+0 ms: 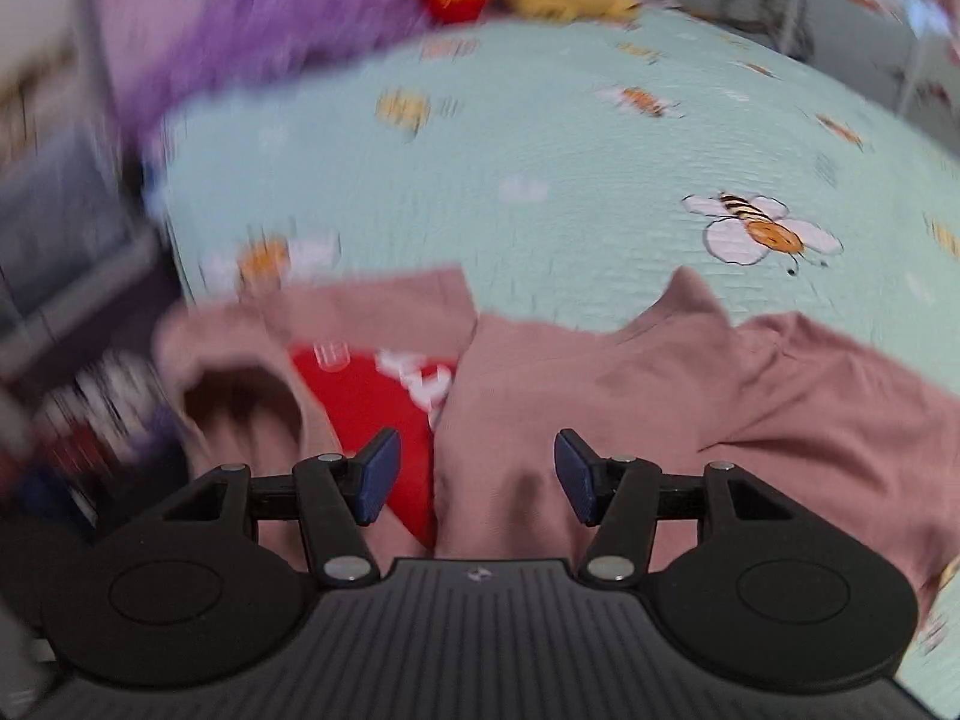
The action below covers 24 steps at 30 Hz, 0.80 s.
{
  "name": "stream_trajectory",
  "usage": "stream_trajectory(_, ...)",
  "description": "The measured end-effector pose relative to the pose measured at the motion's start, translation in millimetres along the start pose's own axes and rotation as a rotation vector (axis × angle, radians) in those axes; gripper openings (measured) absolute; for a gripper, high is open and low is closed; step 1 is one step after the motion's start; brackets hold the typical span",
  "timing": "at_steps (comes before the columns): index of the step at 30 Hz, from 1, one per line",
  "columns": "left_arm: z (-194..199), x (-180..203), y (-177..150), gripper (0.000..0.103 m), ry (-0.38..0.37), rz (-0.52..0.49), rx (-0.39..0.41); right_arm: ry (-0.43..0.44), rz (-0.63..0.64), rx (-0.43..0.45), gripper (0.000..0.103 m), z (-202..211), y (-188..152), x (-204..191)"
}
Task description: Fold clothes
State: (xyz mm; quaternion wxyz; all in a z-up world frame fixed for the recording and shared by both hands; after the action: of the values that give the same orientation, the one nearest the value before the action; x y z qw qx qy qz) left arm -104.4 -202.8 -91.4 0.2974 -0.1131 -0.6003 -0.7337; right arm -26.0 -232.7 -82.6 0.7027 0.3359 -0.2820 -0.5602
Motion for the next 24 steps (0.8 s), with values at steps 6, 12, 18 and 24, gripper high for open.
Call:
stream_trajectory(6,4.7,-9.6,3.1,0.002,0.012,0.004,0.020,-0.149,-0.141,0.020,0.003,12.3,-21.1,53.1)
stream_trajectory(12,15.3,-10.8,7.2,0.003,-0.036,0.018,0.040,-0.438,-0.637,0.316,0.003,156.6,-66.5,188.2)
stream_trajectory(18,27.2,-13.5,3.8,0.008,-0.050,0.073,0.032,-0.638,-1.096,0.365,0.004,245.1,-198.8,243.9)
stream_trajectory(24,30.4,-22.4,-2.7,0.035,0.064,0.090,0.007,-0.581,-1.330,0.311,0.031,231.6,-275.1,222.7)
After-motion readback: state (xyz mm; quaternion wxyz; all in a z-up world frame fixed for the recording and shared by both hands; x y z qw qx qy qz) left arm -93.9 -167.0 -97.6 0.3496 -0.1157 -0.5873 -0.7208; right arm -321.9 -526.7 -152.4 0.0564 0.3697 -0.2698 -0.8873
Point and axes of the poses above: each gripper's, at about its wrist camera, not at the fingertips, and z roughly against the way its jaws point, x to its right, y to its top, the point moved 5 cm from there along -z, roughly the way its jaws point, and after that the axes turned 15 degrees about x, right-handed, at the moved point
